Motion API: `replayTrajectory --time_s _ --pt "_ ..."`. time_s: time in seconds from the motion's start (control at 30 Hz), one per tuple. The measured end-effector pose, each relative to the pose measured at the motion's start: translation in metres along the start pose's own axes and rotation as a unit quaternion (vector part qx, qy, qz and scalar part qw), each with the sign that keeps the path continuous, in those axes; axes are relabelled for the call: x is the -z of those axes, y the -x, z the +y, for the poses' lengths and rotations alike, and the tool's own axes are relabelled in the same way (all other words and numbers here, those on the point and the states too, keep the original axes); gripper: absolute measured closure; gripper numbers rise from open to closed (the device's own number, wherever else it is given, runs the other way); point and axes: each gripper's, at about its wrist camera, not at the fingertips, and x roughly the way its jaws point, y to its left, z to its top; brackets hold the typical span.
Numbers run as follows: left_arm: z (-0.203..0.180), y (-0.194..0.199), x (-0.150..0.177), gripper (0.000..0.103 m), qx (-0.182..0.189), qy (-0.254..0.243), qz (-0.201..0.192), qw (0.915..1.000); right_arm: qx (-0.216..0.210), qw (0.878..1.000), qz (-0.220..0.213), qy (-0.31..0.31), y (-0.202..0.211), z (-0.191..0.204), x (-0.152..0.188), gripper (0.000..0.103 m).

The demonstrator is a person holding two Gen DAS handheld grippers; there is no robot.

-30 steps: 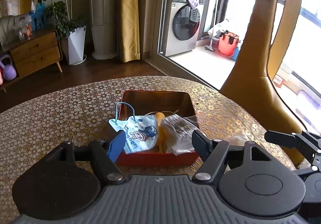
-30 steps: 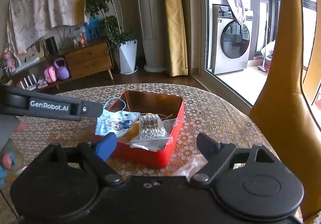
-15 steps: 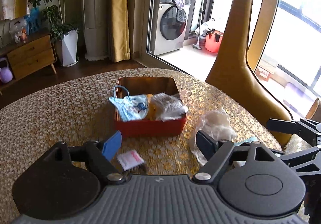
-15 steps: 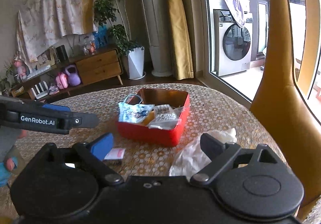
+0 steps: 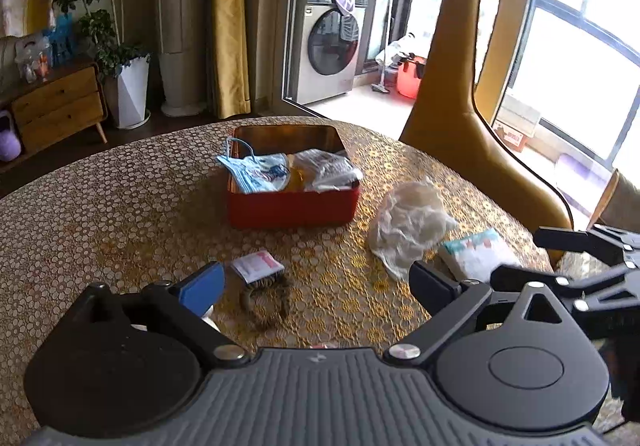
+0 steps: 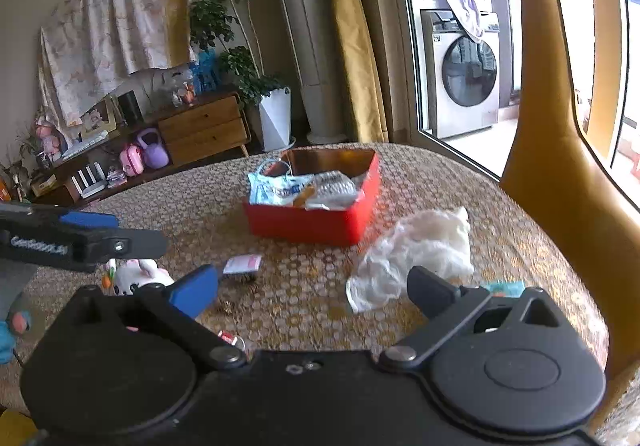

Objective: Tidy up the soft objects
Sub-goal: 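Withdraw both tools from the red box back over the table, then grasp the small clear packet with the left tool while the right tool grasps the white mesh cloth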

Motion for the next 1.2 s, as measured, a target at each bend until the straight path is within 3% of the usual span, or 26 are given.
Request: replayTrajectory --time_s 0.43,0.57,0.83,1.2 --pt "-0.004 -0.003 0.061 0.002 0.044 0.0 0.0 0.999 0.014 0.999 0.028 -0.005 -0.022 -0.023 0.012 0.002" --pt "-0.01 -0.01 0.075 0.002 0.017 -0.015 -0.004 0.9997 0.016 0.999 0.036 -0.012 -0.033 -0.032 0.013 0.002" --pt "-0.014 -0.043 0.094 0.002 -0.003 -0.013 0.024 0.9996 0.023 0.998 0.062 -0.007 -0.066 -0.047 0.014 0.002" --pt "-0.01 -0.088 0.111 0.002 -0.03 0.032 0.057 0.9974 0.063 0.995 0.082 -0.007 -0.14 -0.085 -0.003 0.001"
